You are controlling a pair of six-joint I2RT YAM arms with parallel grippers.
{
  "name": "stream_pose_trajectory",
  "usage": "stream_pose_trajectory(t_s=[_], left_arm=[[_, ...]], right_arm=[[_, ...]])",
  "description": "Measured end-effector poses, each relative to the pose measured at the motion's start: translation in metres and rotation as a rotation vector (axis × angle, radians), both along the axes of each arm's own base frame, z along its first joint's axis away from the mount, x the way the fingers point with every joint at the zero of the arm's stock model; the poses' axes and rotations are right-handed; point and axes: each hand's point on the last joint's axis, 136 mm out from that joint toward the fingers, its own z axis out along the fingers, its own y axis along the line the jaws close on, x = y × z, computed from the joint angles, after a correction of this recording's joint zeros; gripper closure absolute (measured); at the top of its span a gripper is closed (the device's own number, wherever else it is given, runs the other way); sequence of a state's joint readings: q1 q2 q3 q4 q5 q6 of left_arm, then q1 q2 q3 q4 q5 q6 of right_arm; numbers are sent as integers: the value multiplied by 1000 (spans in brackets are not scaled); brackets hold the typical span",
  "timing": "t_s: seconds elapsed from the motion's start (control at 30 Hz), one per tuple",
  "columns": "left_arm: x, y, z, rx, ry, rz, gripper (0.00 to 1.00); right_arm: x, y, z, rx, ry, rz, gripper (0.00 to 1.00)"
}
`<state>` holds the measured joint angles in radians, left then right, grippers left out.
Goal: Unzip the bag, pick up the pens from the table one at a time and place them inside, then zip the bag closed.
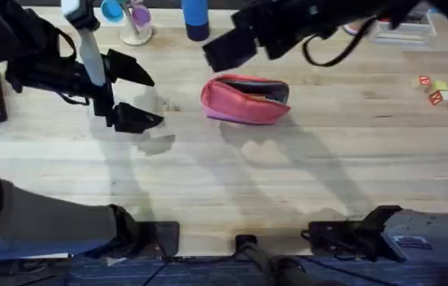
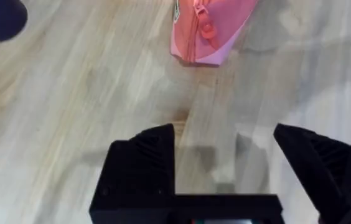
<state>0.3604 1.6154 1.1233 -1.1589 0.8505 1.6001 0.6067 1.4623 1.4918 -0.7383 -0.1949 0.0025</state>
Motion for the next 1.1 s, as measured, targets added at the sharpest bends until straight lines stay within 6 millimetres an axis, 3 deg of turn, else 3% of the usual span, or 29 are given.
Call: stream_pose_trajectory(t_s=[0.37,0.53,1.1], left_arm=[[7,-2,-7,-5,-92,-29,6],[8,-3,-6,-14,-99,-29,6],[9,-3,-5,-15,-108,-29,7]], right_arm=[[-26,45,-30,-11,120,3,4],[-26,46,-39,-28,145,-4,5],[-28,44,-41,-35,159,-13,4]])
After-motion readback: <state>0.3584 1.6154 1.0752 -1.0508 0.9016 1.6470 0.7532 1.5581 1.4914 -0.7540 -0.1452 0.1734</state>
